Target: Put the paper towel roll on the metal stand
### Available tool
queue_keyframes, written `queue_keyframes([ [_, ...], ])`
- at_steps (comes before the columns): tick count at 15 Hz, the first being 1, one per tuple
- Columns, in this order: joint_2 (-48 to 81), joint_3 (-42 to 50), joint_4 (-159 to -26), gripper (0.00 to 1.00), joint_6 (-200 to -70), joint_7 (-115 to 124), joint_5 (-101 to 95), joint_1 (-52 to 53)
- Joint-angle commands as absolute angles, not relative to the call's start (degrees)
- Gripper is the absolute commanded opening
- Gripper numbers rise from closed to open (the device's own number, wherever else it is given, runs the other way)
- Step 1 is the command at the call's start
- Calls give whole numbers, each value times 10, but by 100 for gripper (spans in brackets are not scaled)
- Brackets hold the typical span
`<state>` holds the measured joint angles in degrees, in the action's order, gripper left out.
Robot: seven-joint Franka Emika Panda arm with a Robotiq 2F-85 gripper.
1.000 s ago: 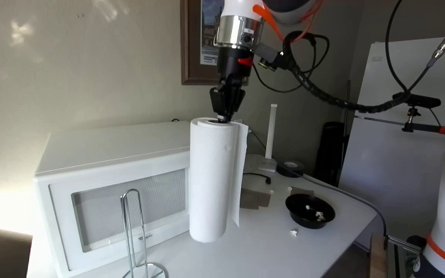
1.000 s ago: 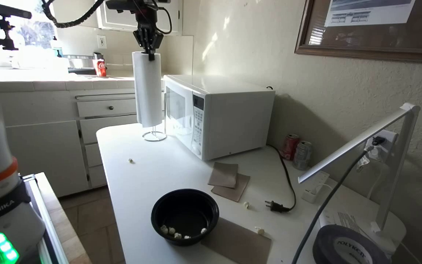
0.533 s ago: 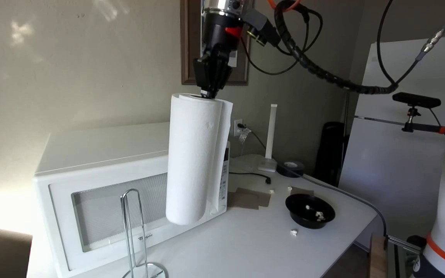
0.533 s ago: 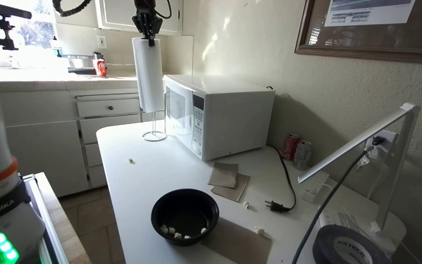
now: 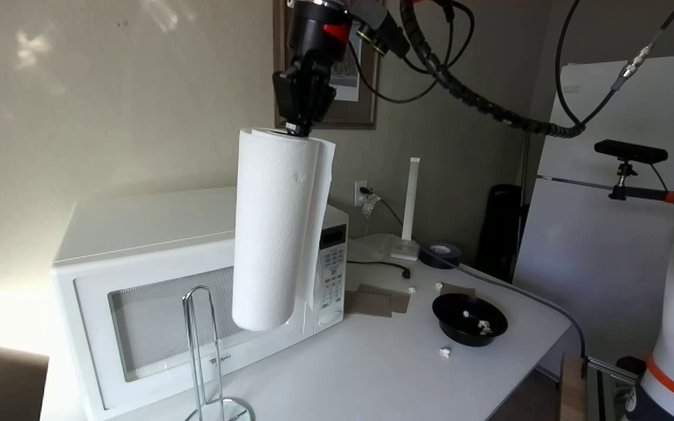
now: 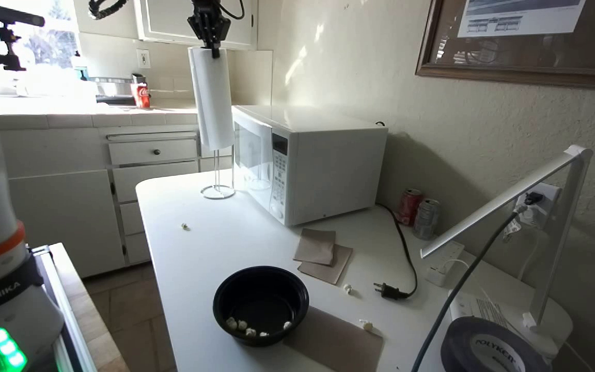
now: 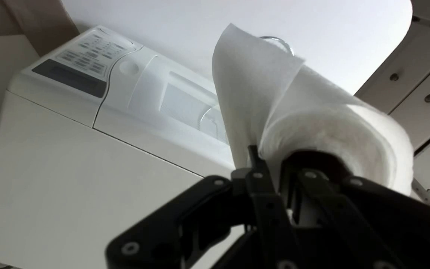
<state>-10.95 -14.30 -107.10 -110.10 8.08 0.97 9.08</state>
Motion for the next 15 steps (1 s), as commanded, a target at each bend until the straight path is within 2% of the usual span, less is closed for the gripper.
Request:
queue_keyframes([
  [1,-107,-138,-1068,3,-1099,82,8,97],
  [15,-43,-152,-906,3,-1045,71,-24,115],
])
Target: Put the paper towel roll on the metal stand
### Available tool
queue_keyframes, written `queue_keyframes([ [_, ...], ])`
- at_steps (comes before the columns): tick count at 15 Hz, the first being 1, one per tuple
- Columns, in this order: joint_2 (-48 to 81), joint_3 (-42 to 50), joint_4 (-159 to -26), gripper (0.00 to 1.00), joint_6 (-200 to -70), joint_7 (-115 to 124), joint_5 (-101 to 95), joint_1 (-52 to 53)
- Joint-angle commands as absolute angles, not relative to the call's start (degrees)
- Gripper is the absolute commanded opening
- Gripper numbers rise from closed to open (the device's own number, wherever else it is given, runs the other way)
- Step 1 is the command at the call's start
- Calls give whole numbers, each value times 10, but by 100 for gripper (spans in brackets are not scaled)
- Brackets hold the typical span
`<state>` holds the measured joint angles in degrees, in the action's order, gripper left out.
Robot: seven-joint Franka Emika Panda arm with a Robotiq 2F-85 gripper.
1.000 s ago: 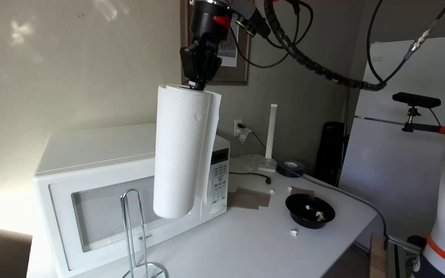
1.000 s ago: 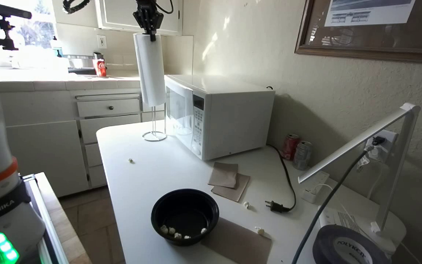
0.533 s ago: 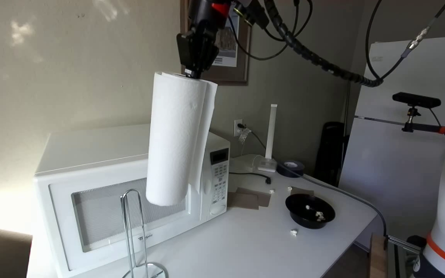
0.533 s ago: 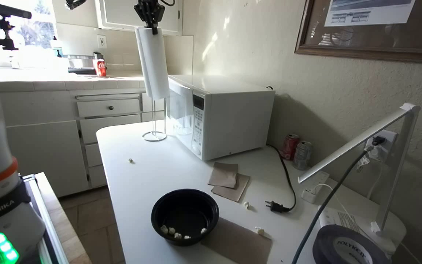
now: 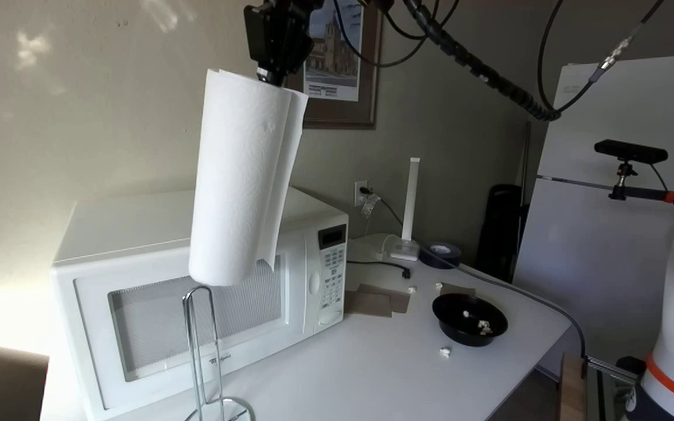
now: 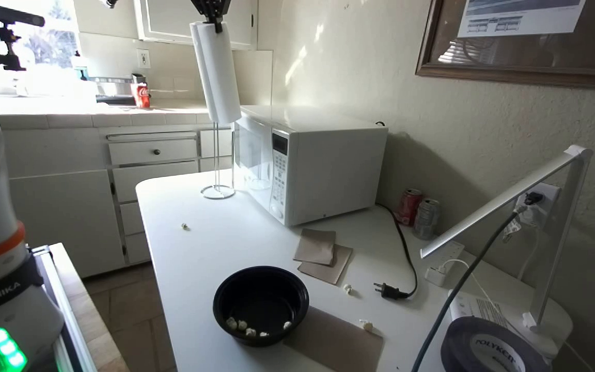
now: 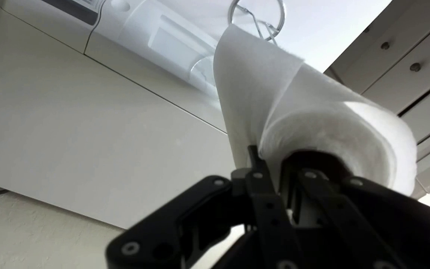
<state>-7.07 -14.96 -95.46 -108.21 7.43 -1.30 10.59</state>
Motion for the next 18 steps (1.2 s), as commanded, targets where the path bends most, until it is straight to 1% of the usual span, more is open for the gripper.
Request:
queue_keyframes([
  [1,-39,-152,-896,3,-1037,70,-23,117],
  [5,-18,-153,-868,3,-1024,68,-20,125],
  [18,34,-150,-849,3,-1029,57,-24,143],
])
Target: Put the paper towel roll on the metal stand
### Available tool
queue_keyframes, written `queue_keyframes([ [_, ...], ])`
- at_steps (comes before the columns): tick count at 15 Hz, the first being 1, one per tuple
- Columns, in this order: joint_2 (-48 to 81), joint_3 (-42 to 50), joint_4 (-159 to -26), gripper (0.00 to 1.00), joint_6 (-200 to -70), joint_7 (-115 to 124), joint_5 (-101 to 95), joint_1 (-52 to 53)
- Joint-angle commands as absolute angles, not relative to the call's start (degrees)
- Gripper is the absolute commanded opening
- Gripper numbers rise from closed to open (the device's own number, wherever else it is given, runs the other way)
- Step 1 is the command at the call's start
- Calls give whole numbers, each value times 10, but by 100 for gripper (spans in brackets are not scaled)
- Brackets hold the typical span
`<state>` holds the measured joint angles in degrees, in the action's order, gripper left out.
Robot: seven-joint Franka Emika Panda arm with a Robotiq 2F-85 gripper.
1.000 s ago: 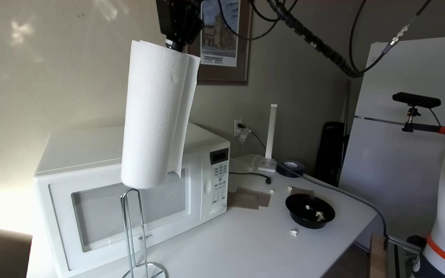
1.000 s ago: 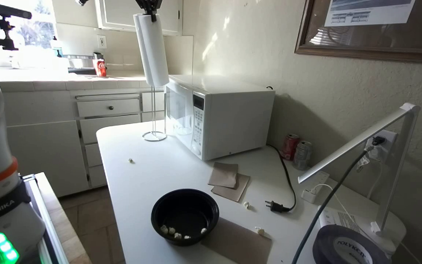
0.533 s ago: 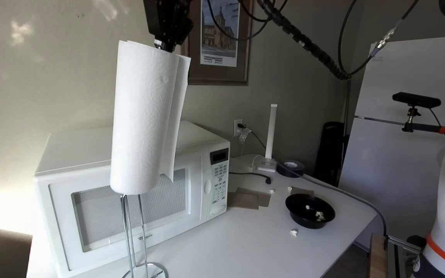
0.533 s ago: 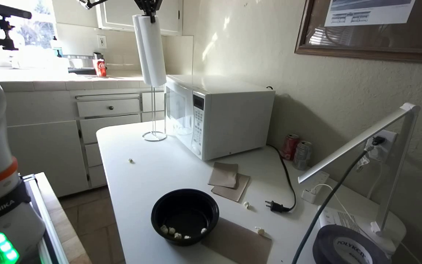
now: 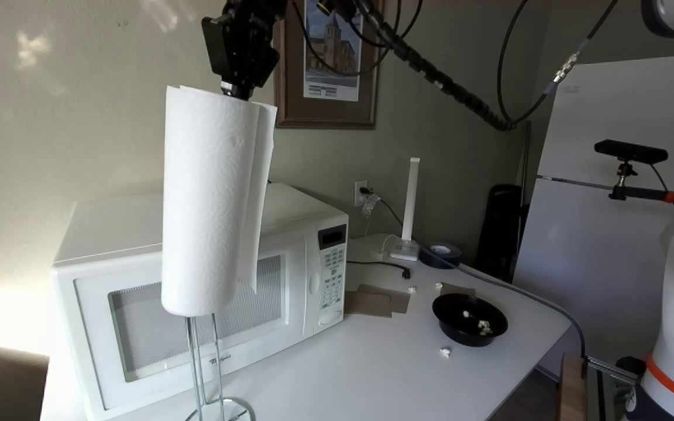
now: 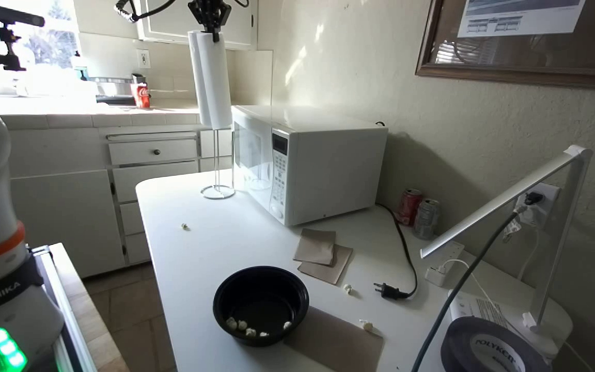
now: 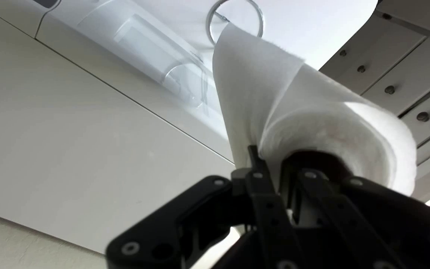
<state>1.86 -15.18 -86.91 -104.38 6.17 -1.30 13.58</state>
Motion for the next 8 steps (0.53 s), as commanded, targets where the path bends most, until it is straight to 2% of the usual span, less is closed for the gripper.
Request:
queue_keyframes([
  [1,36,-150,-849,3,-1029,56,-25,143],
  [8,45,-150,-854,3,-1032,52,-43,147],
])
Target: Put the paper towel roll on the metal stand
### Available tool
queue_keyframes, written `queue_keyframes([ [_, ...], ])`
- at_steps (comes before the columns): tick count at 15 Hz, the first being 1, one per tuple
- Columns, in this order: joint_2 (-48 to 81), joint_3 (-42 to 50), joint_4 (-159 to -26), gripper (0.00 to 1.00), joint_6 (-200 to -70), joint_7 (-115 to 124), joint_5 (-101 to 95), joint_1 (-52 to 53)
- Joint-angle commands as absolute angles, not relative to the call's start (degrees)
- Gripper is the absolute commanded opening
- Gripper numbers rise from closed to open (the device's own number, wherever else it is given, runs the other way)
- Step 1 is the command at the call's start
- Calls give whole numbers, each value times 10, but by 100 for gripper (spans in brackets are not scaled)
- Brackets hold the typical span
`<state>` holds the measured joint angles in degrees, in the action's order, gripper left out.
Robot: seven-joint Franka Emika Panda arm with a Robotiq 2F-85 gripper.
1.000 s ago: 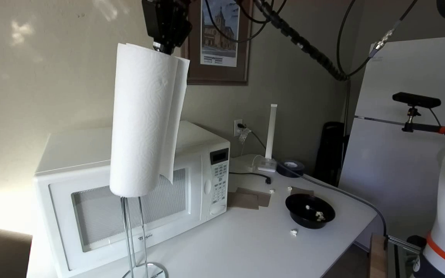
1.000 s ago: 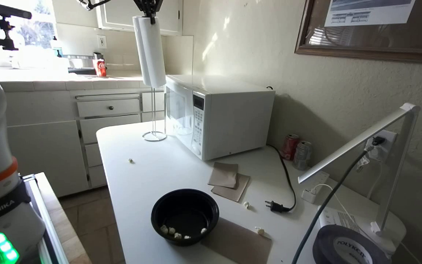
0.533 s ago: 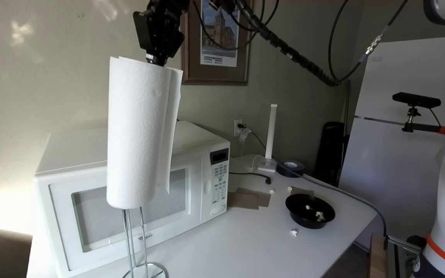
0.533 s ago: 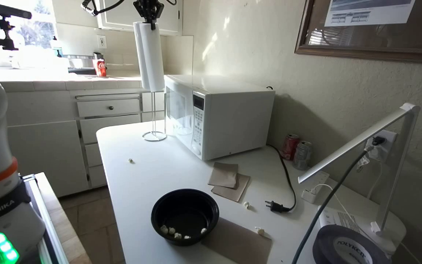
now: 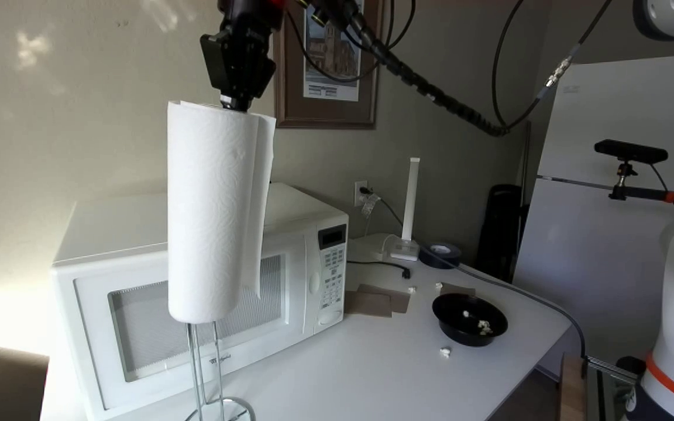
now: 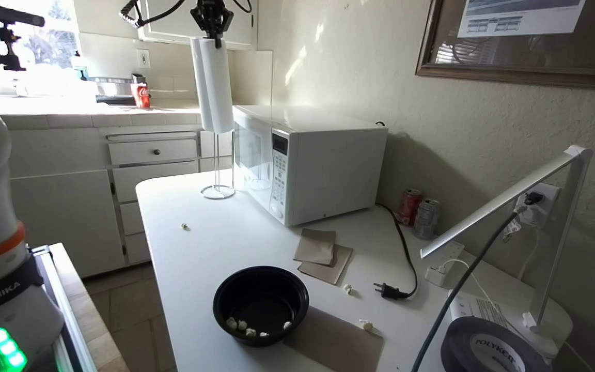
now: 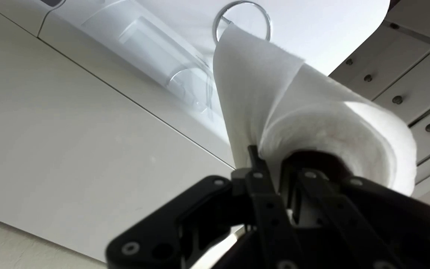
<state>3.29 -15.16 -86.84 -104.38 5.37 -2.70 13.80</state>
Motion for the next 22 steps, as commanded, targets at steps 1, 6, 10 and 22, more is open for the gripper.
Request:
queue_keyframes([
  [1,47,-150,-854,3,-1032,52,-45,147],
  [6,56,-150,-857,3,-1033,50,-43,151],
  [10,61,-149,-857,34,-1032,47,-41,152],
  [22,62,-148,-851,80,-1028,40,-41,152],
])
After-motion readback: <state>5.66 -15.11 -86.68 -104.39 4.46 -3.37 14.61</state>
